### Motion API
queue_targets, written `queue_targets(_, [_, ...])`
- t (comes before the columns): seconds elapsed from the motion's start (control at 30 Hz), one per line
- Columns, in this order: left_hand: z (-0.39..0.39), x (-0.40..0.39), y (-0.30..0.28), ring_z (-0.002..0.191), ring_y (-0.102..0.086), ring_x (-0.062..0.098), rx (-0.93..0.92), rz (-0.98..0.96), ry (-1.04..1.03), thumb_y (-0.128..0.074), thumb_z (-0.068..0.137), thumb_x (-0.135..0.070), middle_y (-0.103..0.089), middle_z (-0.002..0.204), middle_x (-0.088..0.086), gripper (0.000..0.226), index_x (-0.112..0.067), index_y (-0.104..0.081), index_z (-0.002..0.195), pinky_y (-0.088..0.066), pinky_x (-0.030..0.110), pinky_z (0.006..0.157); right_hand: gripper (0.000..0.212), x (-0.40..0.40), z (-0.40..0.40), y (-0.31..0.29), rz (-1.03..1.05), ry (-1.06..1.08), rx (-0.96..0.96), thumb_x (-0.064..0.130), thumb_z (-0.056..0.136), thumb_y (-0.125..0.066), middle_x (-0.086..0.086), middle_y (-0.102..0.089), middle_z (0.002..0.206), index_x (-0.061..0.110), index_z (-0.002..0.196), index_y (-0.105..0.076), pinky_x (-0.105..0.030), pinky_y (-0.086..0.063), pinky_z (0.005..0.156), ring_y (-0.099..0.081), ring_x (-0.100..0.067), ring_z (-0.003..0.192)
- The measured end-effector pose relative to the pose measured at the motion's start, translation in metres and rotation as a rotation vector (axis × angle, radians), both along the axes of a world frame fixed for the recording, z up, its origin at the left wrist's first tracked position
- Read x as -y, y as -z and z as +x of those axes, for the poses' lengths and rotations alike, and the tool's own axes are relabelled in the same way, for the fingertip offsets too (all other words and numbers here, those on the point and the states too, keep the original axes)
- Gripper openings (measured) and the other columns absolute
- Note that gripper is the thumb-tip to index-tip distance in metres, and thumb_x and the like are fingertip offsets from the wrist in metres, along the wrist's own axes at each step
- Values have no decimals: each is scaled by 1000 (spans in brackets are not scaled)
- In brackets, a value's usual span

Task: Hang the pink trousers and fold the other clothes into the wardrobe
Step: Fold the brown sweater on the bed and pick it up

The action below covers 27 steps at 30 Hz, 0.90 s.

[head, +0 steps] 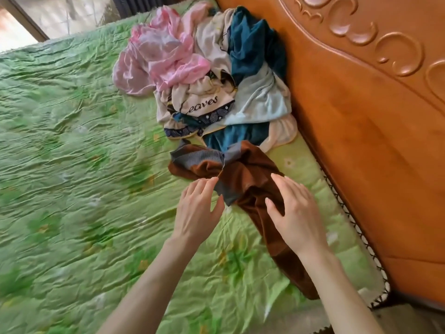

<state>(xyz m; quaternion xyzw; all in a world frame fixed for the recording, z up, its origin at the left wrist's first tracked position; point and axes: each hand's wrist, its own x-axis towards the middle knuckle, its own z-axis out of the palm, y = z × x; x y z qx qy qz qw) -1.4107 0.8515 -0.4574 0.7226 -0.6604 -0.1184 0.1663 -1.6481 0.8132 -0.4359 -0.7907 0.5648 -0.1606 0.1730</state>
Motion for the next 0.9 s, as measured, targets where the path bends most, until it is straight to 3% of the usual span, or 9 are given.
queue_targets(0.33, [-28,65,129,137,-50,26,-16,17,166,-72,90,-36,-56,146,3,68,-15,-49,150,-45,42,111,73,53,-21,152,119,54,-203,31,96,-69,-6,-44,160,15,159,-36,-40,-33,123,-37,-22,151])
queue_targets(0.4, [-37,83,145,141,-45,27,49,65,210,-77,85,-39,-50,154,3,81,-19,-43,155,-42,44,114,81,61,-26,171,170,111,-248,33,96,-69,-7,-37,164,17,163,-26,-43,-30,124,-30,-25,154])
queue_targets(0.47, [-45,100,160,140,-46,30,156,132,260,-80,84,-36,-51,154,5,77,-21,-48,152,-40,47,114,88,70,-31,189,227,197,-281,35,95,-70,-12,-37,163,17,164,-18,-47,-31,122,-28,-31,154])
queue_targets(0.53, [-49,114,171,128,-54,31,211,142,268,-71,89,-25,-63,135,5,44,-19,-61,132,-41,45,108,84,78,-37,203,313,306,-284,38,95,-69,-17,-46,154,13,161,-22,-48,-36,116,-39,-37,145])
queue_targets(0.6, [-47,119,168,105,-60,33,127,127,204,-62,90,-15,-67,105,7,20,-14,-62,110,-44,44,97,59,84,-40,209,363,373,-274,39,99,-63,-16,-56,139,13,148,-43,-46,-41,105,-51,-38,127])
queue_targets(0.67, [-38,115,153,88,-55,33,-24,174,122,-56,92,-12,-60,90,7,12,-11,-55,104,-44,45,88,34,82,-40,203,330,343,-242,34,101,-59,-12,-62,123,16,130,-56,-46,-43,93,-57,-37,112])
queue_targets(0.73, [-22,107,134,81,-52,32,-134,241,40,-50,97,-15,-57,86,5,10,-12,-49,107,-46,45,77,24,75,-37,185,316,307,-128,28,102,-59,-7,-59,113,16,123,-57,-45,-48,82,-61,-36,100])
queue_targets(0.8, [-1,94,114,75,-56,34,-180,257,-13,-48,98,-19,-57,78,3,5,-15,-46,102,-44,43,67,24,68,-31,157,305,248,-21,19,100,-61,-5,-57,113,15,124,-57,-43,-51,76,-63,-37,96])
queue_targets(0.9, [27,73,70,72,-59,35,-137,267,-41,-51,98,-23,-58,73,2,8,-18,-46,95,-39,40,62,33,62,-20,105,262,162,25,16,100,-63,-8,-70,119,15,133,-61,-36,-48,77,-67,-35,105])
